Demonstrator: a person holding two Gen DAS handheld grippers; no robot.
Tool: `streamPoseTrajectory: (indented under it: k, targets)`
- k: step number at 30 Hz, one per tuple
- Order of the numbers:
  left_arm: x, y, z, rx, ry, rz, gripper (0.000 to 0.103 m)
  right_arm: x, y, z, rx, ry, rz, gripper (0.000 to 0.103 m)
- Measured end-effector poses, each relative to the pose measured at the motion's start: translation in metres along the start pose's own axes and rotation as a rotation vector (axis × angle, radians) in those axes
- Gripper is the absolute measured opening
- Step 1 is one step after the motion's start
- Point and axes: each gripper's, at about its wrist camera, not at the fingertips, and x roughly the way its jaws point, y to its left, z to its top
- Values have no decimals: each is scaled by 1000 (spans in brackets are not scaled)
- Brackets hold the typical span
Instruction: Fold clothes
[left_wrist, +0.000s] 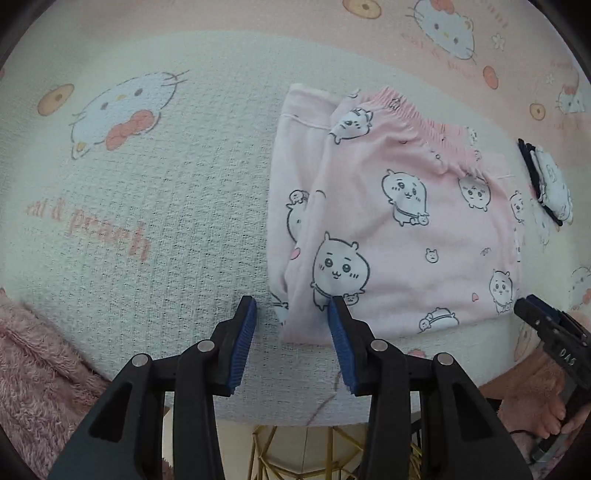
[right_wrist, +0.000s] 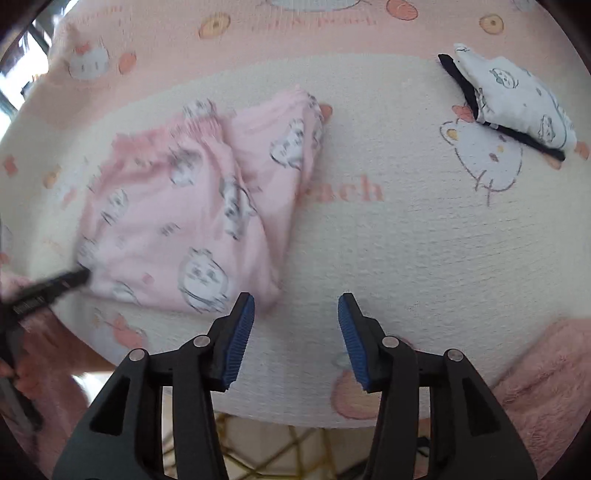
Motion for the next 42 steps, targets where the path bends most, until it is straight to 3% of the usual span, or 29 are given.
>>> streamPoseTrajectory:
  k: [1,3,5,8,10,13,15,18,23,26,28,30,35,38,42]
  targets:
    - [-2,3,1,-18,8,23,43,2,0,-2,-6,18,-57,49]
    - [-16,4,1,-10,-56,48,43,-8,-9,0,71,-13,54,49]
    - [-25,4,2,0,-96,25,43,-16,-7,5,107,-57,123,48]
    - [-25,2,6,5,-98,-43,43,-26,4,15,125,-124,195,49]
    - [-21,1,9,21,-95,-56,43,-17,19,24,128,-97,250,50]
    - [-14,9,18,10,-73,-85,43,20,31,38,150,-36,168,52]
    - [-7,17,24,-17,-49,-104,43,26,42,45,121,-63,148,55]
    - [-9,31,26,-45,-52,-149,43,22,65,57,53,-37,209,9]
    - [-17,54,28,-83,-64,-229,43,-16,107,92,-16,-124,269,8]
    - [-21,67,29,-107,-71,-276,43,-37,149,112,-143,-183,311,8]
    - [-25,77,27,-128,-75,-316,43,-36,149,107,-220,-193,346,8]
    - [-30,88,21,-163,-78,-374,43,-30,171,105,-281,-170,358,8]
    - [-34,102,7,-231,-92,-405,43,18,208,94,-332,-44,364,8]
    - [-33,106,4,-243,-85,-460,43,57,210,78,-328,20,355,9]
    - [-31,96,3,-202,-67,-495,43,58,206,77,-299,24,361,14]
